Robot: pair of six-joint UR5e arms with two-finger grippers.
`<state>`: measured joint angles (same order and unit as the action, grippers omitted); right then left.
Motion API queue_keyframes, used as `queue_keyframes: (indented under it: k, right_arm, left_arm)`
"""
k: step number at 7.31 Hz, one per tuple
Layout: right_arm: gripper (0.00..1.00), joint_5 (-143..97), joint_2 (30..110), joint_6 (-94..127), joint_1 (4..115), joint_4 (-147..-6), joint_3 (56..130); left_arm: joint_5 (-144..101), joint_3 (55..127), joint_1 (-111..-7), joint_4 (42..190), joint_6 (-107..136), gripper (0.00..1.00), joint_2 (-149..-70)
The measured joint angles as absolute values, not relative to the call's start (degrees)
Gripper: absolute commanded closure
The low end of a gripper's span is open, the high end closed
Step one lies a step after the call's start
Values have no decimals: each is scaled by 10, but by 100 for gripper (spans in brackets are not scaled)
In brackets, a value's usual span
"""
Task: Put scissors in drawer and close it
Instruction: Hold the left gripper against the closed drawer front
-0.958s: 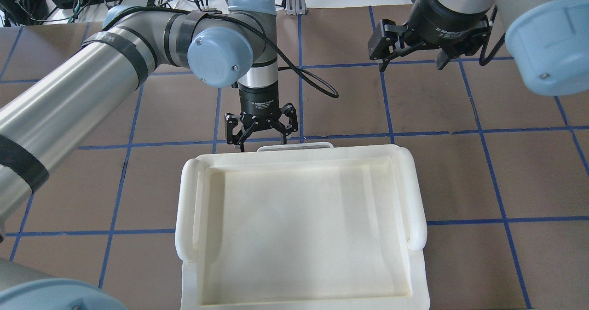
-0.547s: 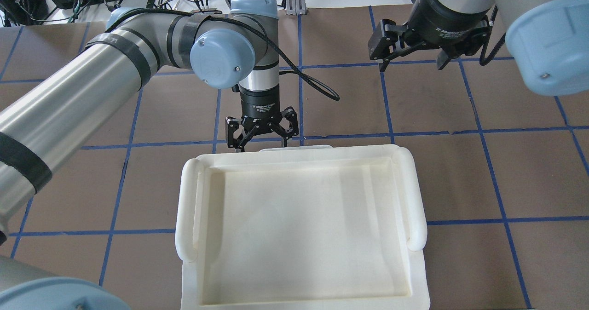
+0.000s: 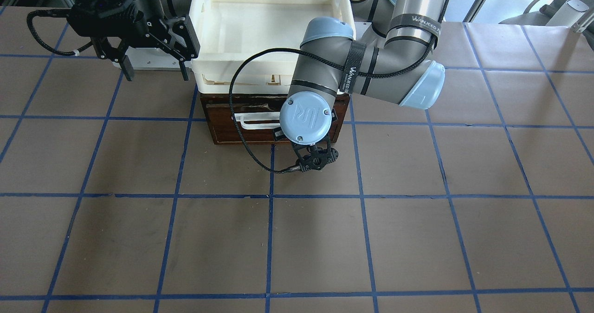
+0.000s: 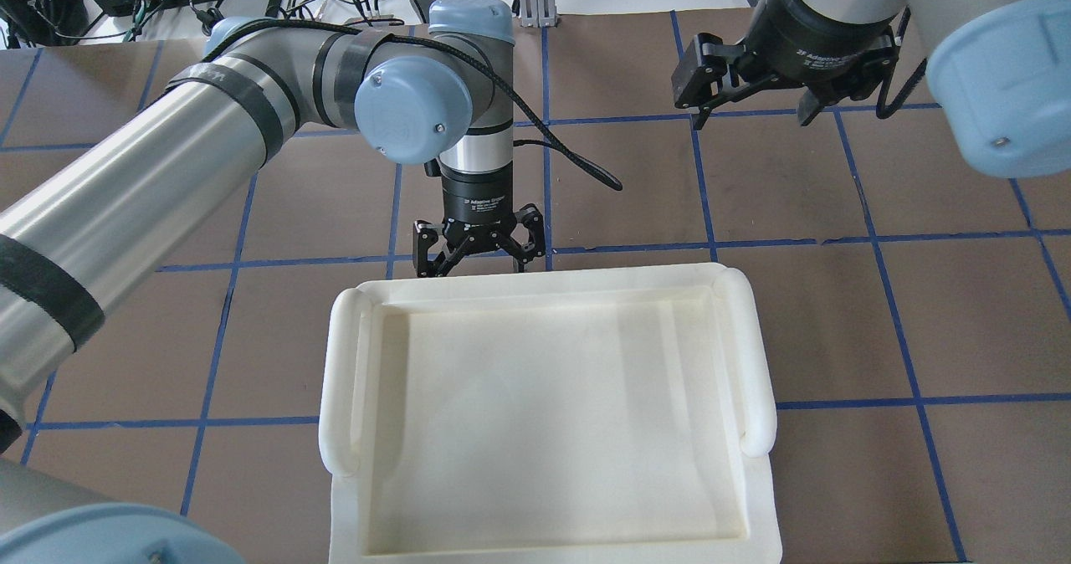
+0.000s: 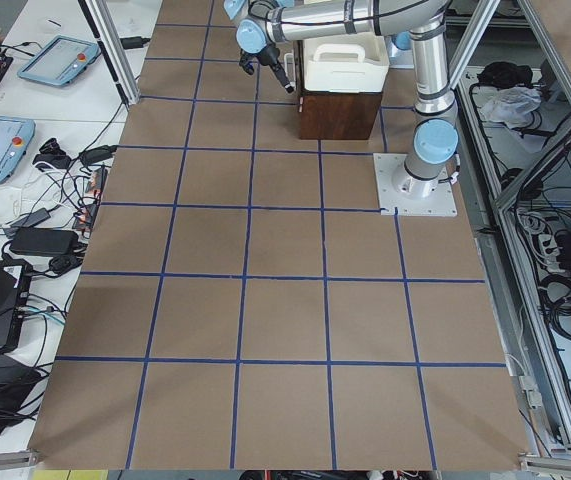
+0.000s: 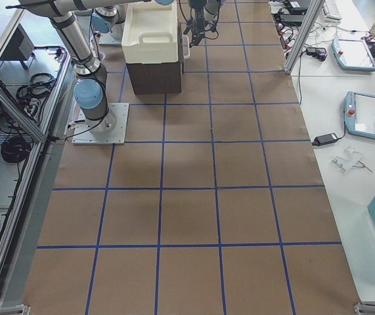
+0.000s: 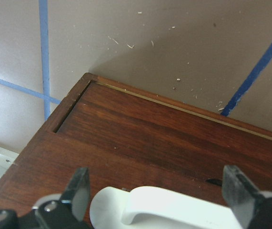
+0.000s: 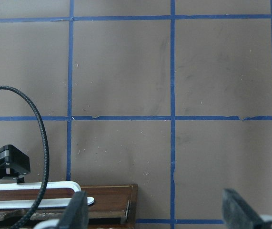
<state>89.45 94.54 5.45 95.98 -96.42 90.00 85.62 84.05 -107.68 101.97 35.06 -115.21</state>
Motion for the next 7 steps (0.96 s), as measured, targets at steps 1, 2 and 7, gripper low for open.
queue_keyframes:
  k: [1,2,7]
  right_arm:
    - [0,896,946,55,960,-964,900]
    - [0,897,946,54,960,-964,900]
    - [0,897,947,54,960,-962,901]
  left_arm:
    - [856,841,-1079,1021,351,0,-1152]
    - [856,841,-1082,1023,351,0,-1152]
    - [859,841,-1085,1033,350,0,-1146]
